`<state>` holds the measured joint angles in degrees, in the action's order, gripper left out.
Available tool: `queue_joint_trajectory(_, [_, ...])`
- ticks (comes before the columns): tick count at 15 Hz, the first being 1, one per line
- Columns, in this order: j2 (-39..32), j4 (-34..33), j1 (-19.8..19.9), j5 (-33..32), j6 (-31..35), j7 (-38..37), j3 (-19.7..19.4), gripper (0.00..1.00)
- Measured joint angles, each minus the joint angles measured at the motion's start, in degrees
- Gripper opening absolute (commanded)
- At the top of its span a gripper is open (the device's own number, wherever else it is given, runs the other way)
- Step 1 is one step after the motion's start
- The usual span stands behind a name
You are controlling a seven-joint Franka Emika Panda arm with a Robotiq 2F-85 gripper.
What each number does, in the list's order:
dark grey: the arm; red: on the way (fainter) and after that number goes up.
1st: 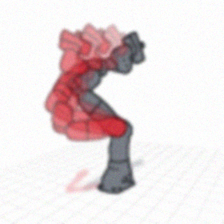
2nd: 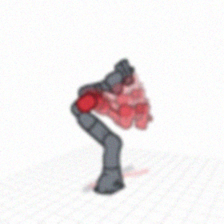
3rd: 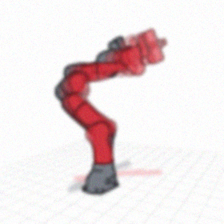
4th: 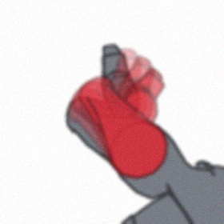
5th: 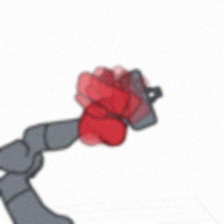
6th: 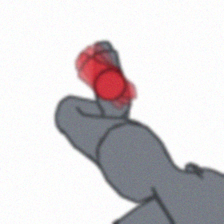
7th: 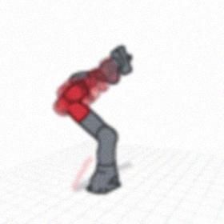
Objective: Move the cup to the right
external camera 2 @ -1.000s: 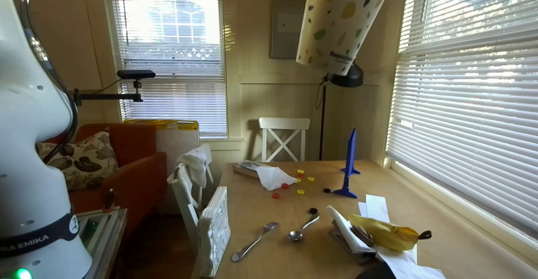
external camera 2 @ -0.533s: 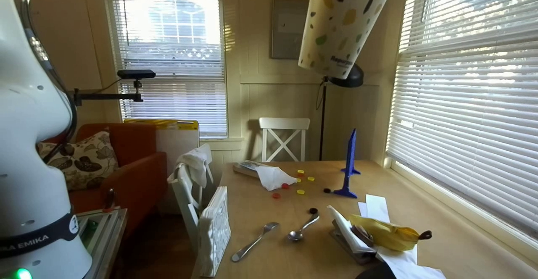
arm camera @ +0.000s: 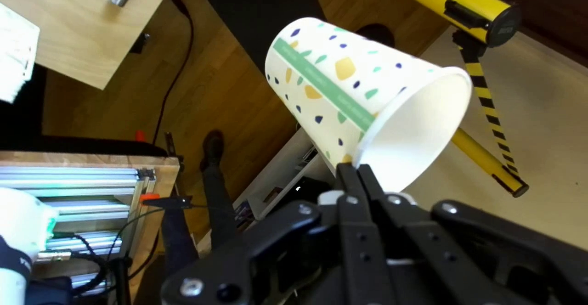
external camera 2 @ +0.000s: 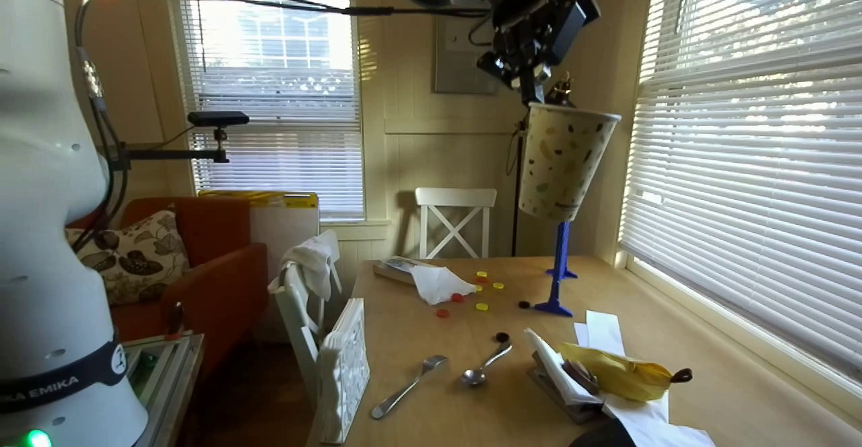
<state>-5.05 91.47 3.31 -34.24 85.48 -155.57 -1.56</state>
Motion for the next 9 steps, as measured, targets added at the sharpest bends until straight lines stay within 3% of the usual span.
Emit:
queue_joint_trajectory(4, [-2.4,0.9,0.3,3.0,8.1,0.2,-1.7,0.01])
queue_joint_trajectory(9, [-2.6,7.5,1.0,11.5,19.5,1.6,-3.0,0.03])
